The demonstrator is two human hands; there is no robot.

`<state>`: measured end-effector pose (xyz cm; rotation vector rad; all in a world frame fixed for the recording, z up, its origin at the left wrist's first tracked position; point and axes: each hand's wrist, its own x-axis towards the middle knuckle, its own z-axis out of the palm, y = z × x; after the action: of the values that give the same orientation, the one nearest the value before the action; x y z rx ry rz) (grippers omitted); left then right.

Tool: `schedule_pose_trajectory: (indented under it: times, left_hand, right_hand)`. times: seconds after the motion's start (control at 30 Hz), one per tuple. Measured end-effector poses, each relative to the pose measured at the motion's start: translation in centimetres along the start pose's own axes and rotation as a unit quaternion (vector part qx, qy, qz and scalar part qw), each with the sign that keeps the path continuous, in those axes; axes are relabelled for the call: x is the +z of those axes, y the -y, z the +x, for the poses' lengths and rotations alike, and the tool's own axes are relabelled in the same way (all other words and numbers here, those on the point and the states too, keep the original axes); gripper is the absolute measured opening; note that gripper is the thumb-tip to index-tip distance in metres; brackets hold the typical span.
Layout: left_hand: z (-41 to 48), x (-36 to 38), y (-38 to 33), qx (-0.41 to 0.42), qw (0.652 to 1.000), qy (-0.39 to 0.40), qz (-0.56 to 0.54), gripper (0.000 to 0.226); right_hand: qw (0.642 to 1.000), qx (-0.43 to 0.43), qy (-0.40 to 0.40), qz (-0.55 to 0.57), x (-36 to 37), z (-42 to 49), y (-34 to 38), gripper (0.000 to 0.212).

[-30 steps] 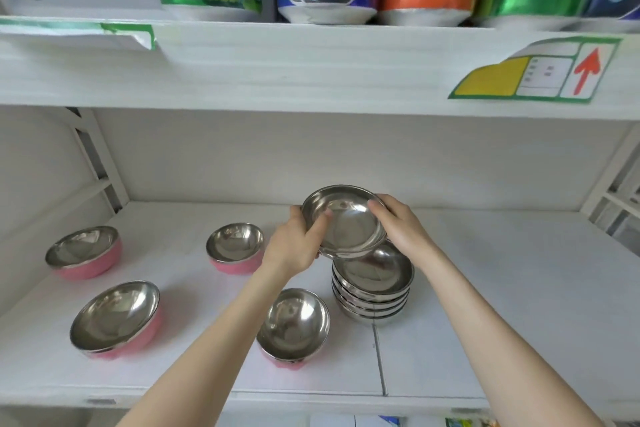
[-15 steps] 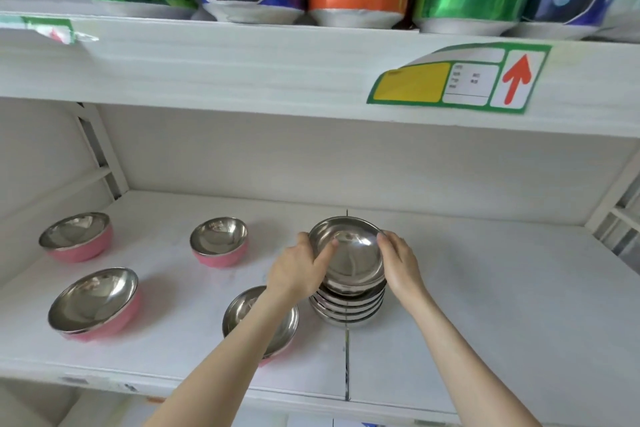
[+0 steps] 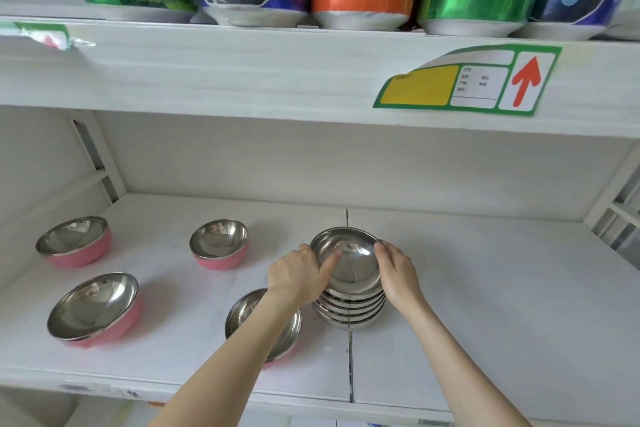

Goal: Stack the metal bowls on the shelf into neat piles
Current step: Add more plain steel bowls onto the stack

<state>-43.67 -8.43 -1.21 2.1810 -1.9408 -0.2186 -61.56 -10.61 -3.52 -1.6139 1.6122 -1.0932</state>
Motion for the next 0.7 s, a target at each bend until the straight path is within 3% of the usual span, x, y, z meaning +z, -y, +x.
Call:
schedule_pose_trajectory:
  times: [0.13,0.23,0.5,0.7]
  left_hand:
    - [0.0,0.1,0.2,0.001,1.000,0.006,0.008,0.081]
    - [-0.8,0.2,0.6,0.014,0.999,-0.036,0.012,0.077]
    - [-4.3,-1.3,4.4,0.099,0.973,-0.185,0.092,0.081]
    - [-7.1,-3.4,10.1,0.114,0.966,-0.199,0.122,0.077]
  right_hand:
    - [0.997,0.032,0.023,-0.061,-0.3,-0.3,0.4,0.045]
    - [0.989,0.029,0.023,-0.146,-0.6,-1.1,0.8,0.062]
    - [0.933,-0.121,-0.076,-0.331,0.0,-4.9,3.2,0.078]
    - [0.896,-0.190,-0.092,-0.390,2.7,-8.7,5.5,0.077]
